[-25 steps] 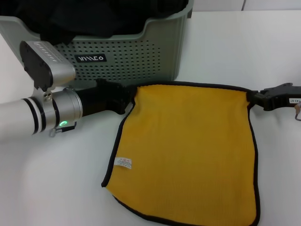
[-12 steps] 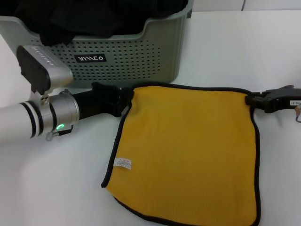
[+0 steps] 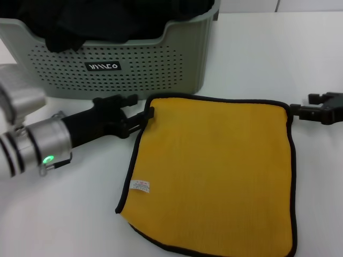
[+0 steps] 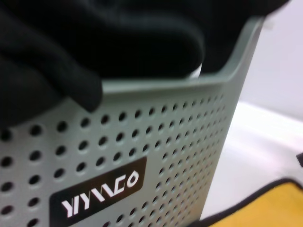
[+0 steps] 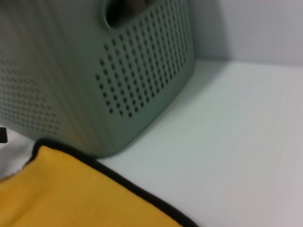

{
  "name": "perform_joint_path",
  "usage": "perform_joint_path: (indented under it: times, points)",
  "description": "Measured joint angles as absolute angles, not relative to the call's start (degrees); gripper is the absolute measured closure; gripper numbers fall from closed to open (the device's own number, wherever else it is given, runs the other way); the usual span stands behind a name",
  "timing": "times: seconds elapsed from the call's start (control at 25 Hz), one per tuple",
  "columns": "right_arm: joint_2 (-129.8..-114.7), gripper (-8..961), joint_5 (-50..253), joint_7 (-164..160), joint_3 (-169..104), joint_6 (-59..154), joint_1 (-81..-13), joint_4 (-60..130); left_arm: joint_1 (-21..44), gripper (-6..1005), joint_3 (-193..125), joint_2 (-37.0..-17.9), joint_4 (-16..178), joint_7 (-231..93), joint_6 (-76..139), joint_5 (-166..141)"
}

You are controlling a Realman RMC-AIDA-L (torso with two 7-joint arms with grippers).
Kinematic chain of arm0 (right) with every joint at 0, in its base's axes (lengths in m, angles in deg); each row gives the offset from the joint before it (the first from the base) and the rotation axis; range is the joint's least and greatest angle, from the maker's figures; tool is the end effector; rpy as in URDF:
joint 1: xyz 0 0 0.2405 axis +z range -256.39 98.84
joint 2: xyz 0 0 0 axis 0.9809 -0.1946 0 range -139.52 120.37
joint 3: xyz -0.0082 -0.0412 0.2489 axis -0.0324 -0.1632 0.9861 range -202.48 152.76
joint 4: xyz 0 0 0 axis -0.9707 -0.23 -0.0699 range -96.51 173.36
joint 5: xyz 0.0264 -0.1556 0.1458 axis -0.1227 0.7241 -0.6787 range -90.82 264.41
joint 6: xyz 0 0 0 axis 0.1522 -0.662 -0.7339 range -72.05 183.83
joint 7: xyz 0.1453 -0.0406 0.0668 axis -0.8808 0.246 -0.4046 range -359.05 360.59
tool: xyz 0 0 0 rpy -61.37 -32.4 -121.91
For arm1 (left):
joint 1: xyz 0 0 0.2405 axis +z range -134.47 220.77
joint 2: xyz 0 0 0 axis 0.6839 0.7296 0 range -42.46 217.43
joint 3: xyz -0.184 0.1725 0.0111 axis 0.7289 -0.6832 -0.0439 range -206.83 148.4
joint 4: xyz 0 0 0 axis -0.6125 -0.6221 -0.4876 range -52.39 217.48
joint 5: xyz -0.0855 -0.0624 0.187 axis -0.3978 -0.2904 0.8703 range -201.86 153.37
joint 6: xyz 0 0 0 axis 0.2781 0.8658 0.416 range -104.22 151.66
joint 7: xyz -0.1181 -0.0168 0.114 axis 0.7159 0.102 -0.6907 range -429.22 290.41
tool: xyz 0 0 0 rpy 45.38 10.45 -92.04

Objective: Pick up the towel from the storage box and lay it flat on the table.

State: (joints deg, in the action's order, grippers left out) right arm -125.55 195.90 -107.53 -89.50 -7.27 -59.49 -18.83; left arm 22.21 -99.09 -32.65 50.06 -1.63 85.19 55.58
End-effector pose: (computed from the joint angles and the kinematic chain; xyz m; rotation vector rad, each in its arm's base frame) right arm 0.2833 0.3704 0.0144 -2.3864 0.9282 0.3562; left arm -0.2813 0.3405 -0.0662 -2.4309 -0.6990 -0.6504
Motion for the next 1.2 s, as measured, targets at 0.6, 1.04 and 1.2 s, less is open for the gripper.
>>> perform_joint_path:
  times: [0.6,1.04,1.2]
  points:
    - [-124.64,67,175.7,-83.8,-86.6,-55.4,-65.7,-24.7,28.1,190,-99.4,-31.18,46.4,-5.3,132.0,54.9]
    - [-124.88,67,175.7,-83.4,-86.6,-62.5,-65.5,-24.8,26.8,150,-99.6,-31.96,46.4,-4.8,134.6,59.0]
    - [-124.87,67,175.7,-83.4,-86.9,-62.6,-64.9,-24.1,26.9,150,-99.5,-32.04,46.9,-4.9,135.3,59.2]
